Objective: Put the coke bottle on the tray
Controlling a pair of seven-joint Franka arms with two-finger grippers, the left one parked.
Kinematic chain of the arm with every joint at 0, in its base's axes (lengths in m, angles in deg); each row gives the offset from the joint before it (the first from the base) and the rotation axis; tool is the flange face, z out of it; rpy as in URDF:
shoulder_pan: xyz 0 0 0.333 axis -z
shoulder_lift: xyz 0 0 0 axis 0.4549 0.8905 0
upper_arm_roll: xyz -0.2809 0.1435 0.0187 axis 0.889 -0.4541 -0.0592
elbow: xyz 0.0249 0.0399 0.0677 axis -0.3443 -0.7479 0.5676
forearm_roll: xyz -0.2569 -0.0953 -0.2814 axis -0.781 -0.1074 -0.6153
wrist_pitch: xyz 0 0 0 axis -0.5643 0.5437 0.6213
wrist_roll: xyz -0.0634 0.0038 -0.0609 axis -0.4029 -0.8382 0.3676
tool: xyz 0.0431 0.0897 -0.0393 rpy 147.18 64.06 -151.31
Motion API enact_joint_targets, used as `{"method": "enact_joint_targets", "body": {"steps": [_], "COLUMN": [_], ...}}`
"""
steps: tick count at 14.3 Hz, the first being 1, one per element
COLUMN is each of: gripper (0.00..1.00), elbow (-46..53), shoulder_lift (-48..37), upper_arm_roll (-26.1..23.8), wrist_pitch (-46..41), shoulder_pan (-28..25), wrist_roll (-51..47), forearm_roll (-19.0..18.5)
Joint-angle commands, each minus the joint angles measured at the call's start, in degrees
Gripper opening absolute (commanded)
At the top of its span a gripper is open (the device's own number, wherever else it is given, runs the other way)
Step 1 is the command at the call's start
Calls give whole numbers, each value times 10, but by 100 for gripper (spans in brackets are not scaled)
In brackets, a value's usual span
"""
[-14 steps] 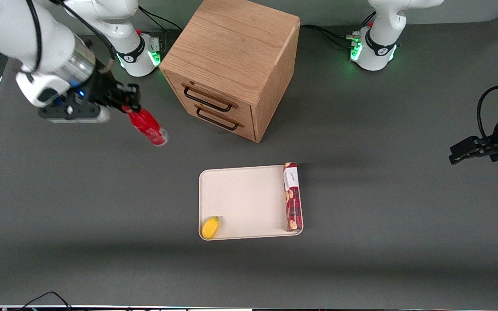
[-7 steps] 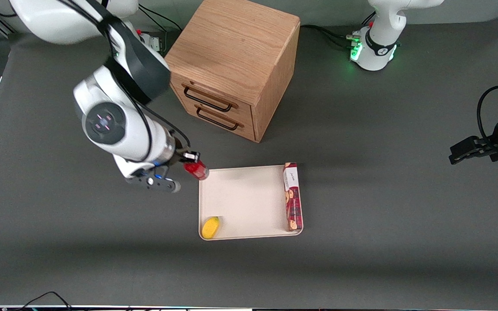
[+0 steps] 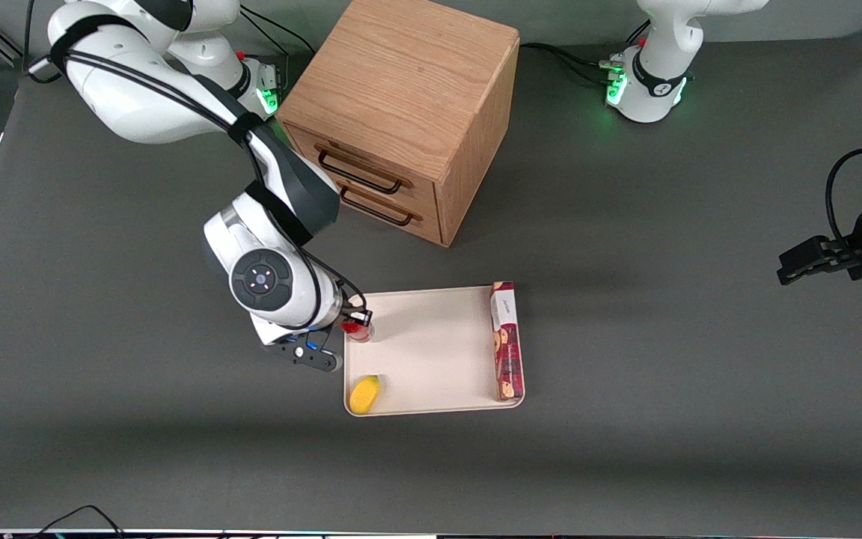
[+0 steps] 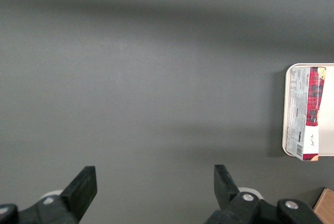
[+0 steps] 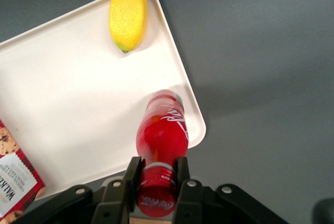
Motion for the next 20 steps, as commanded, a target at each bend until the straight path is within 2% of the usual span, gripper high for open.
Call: {"method": "enact_joint_targets", "body": {"steps": [1, 4, 7, 8, 11, 13, 16, 18, 20], "gripper": [7, 18, 95, 100, 100, 100, 100, 100, 100], "elbow": [4, -17, -18, -18, -14, -11, -2, -3, -18], "shoulder_lift": [3, 3, 1, -4, -55, -106, -192, -266, -351], "upper_arm_roll": [-10, -10, -9, -9, -10, -11, -11, 5, 112], "wrist_pitch": [4, 29, 33, 33, 25, -13, -93, -179, -230], "shoulder_pan": [0, 2, 6, 7, 10, 21, 46, 85, 89], "wrist_roll": [-20, -29, -29, -29, -20, -16, 78, 204, 315], "forearm_roll": [-15, -17, -17, -15, -14, -13, -7, 51, 125]}}
